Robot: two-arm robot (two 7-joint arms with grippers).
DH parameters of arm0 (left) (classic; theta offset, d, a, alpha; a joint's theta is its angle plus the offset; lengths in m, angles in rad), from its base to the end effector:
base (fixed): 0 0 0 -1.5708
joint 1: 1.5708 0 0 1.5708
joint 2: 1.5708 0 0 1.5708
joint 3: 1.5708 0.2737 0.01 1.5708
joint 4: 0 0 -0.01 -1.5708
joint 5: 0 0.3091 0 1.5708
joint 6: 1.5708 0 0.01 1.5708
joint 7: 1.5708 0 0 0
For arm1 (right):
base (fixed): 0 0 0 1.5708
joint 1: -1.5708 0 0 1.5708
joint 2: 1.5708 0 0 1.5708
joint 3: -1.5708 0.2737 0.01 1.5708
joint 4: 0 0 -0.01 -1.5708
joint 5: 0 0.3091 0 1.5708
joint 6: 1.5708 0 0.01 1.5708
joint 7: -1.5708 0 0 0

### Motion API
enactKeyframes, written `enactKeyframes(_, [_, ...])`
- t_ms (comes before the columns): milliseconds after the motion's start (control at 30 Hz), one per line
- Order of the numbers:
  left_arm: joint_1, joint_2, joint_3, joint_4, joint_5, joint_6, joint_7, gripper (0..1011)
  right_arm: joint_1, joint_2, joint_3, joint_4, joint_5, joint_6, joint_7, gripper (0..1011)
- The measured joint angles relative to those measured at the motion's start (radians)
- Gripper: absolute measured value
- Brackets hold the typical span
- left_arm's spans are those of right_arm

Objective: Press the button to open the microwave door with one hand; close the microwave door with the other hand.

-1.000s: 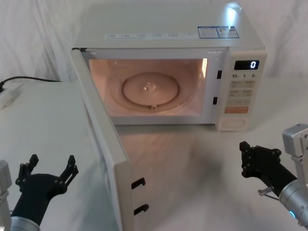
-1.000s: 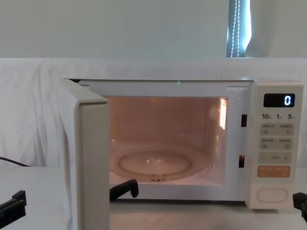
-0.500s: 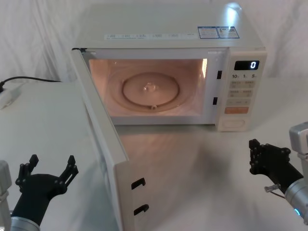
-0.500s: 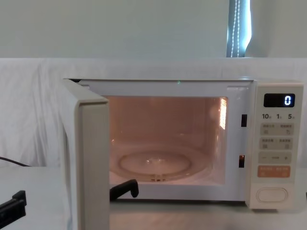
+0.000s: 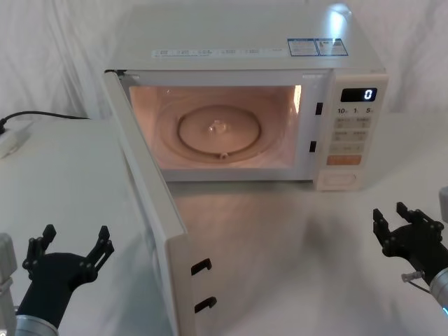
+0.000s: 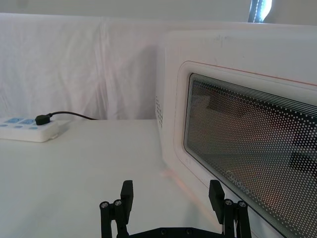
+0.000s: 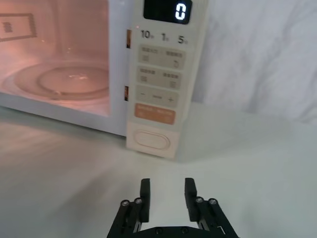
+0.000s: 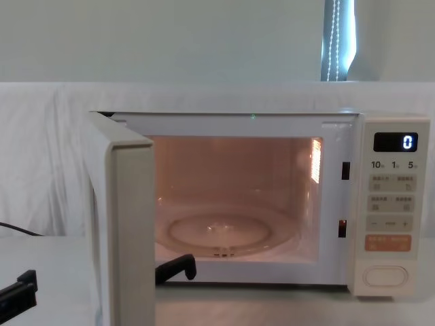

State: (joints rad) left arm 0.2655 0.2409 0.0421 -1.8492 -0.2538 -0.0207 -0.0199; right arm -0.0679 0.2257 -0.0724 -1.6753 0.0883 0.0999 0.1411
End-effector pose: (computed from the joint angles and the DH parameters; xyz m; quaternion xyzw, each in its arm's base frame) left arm 0.2574 0.0336 -0.2700 -0.0174 0.0065 0.6616 0.7496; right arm 0.3099 -0.0330 -0.2720 -0.0756 -0.0156 -0.6206 0.7803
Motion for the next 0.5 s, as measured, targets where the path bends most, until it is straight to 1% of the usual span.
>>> enactKeyframes(67, [0.000, 0.000, 0.000, 0.000, 0.000, 0.000, 0.000, 1001, -0.003, -0.003, 0.006, 0.002, -0.004, -0.002, -0.004, 495])
enactKeyframes(133, [0.000, 0.000, 0.000, 0.000, 0.000, 0.000, 0.000, 1001, -0.005, -0.005, 0.009, 0.002, -0.006, -0.003, -0.006, 529])
enactKeyframes(167, [0.000, 0.000, 0.000, 0.000, 0.000, 0.000, 0.000, 1001, -0.007, -0.007, 0.011, 0.002, -0.010, -0.003, -0.010, 586])
enactKeyframes(233, [0.000, 0.000, 0.000, 0.000, 0.000, 0.000, 0.000, 1001, -0.009, -0.010, 0.014, 0.002, -0.015, -0.002, -0.015, 633])
enactKeyframes(267, [0.000, 0.000, 0.000, 0.000, 0.000, 0.000, 0.000, 1001, -0.011, -0.013, 0.017, 0.001, -0.018, -0.001, -0.018, 668])
enactKeyframes(300, [0.000, 0.000, 0.000, 0.000, 0.000, 0.000, 0.000, 1001, -0.012, -0.015, 0.020, 0.001, -0.020, 0.000, -0.020, 726])
enactKeyframes(367, [0.000, 0.000, 0.000, 0.000, 0.000, 0.000, 0.000, 1001, -0.013, -0.018, 0.023, 0.001, -0.022, 0.002, -0.024, 768])
enactKeyframes(433, [0.000, 0.000, 0.000, 0.000, 0.000, 0.000, 0.000, 1001, -0.013, -0.017, 0.023, 0.001, -0.022, 0.002, -0.024, 841])
enactKeyframes(500, [0.000, 0.000, 0.000, 0.000, 0.000, 0.000, 0.000, 1001, -0.013, -0.017, 0.023, 0.001, -0.022, 0.001, -0.024, 874])
